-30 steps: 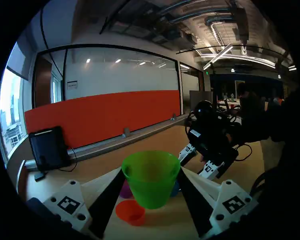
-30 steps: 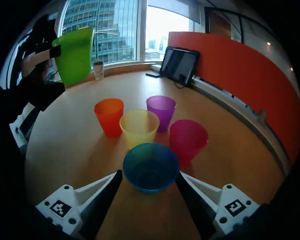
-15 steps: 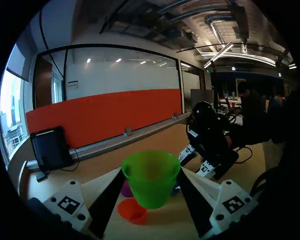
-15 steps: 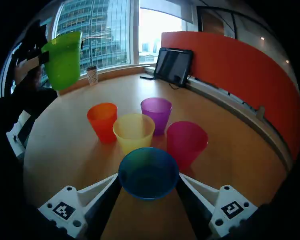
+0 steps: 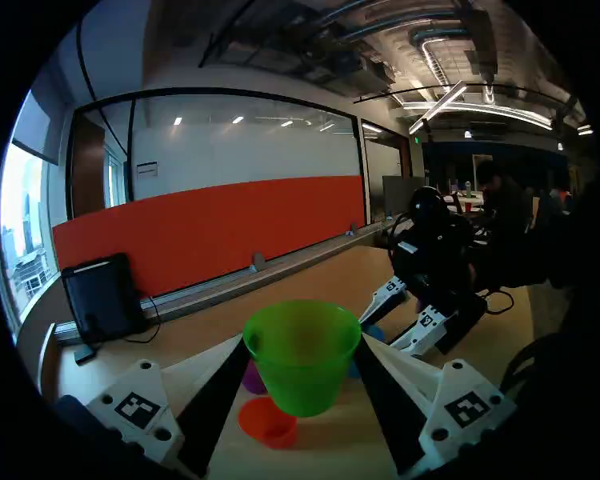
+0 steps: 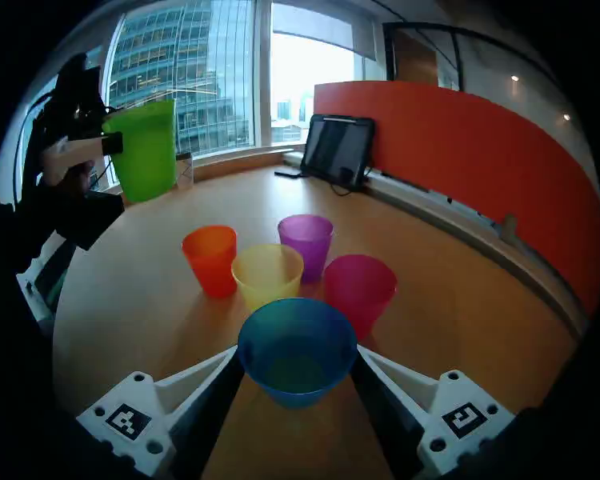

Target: Pour water

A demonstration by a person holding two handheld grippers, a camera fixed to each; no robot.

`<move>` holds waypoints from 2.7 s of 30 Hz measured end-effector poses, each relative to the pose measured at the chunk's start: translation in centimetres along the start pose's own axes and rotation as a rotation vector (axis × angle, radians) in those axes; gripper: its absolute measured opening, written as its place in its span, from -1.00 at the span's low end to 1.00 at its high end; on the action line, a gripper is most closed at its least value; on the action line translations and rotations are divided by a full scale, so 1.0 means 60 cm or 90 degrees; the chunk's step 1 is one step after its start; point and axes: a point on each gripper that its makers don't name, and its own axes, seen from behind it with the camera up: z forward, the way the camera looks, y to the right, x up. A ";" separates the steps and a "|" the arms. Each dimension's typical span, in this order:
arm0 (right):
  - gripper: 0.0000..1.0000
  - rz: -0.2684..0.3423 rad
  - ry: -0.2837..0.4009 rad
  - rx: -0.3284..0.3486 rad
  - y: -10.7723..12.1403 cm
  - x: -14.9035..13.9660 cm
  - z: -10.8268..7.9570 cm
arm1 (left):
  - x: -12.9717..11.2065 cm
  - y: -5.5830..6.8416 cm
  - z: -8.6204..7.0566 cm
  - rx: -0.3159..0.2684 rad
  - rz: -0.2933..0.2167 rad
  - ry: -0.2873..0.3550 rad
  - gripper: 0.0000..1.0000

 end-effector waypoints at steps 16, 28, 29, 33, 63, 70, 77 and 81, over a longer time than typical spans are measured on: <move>0.81 -0.008 0.135 -0.041 0.012 0.109 -0.088 | 0.016 0.014 0.006 -0.014 -0.010 0.025 0.75; 0.81 -0.024 0.224 -0.062 0.013 0.183 -0.138 | 0.016 0.027 0.020 -0.028 -0.014 0.024 0.75; 0.81 -0.025 0.230 -0.063 0.014 0.187 -0.141 | 0.016 0.028 0.021 -0.029 -0.015 0.023 0.75; 0.82 -0.029 0.253 -0.071 0.016 0.204 -0.152 | 0.015 0.029 0.025 -0.032 -0.016 0.023 0.75; 0.82 -0.085 0.312 -0.068 0.007 0.297 -0.202 | 0.038 0.054 0.033 -0.062 -0.017 0.061 0.75; 0.82 -0.128 0.317 -0.072 0.002 0.317 -0.210 | 0.043 0.063 0.034 -0.067 -0.013 0.067 0.75; 0.82 -0.175 0.317 -0.077 -0.003 0.338 -0.217 | 0.043 0.071 0.034 -0.072 -0.006 0.072 0.74; 0.82 -0.204 0.318 -0.082 -0.005 0.351 -0.222 | 0.047 0.076 0.032 -0.078 -0.006 0.076 0.74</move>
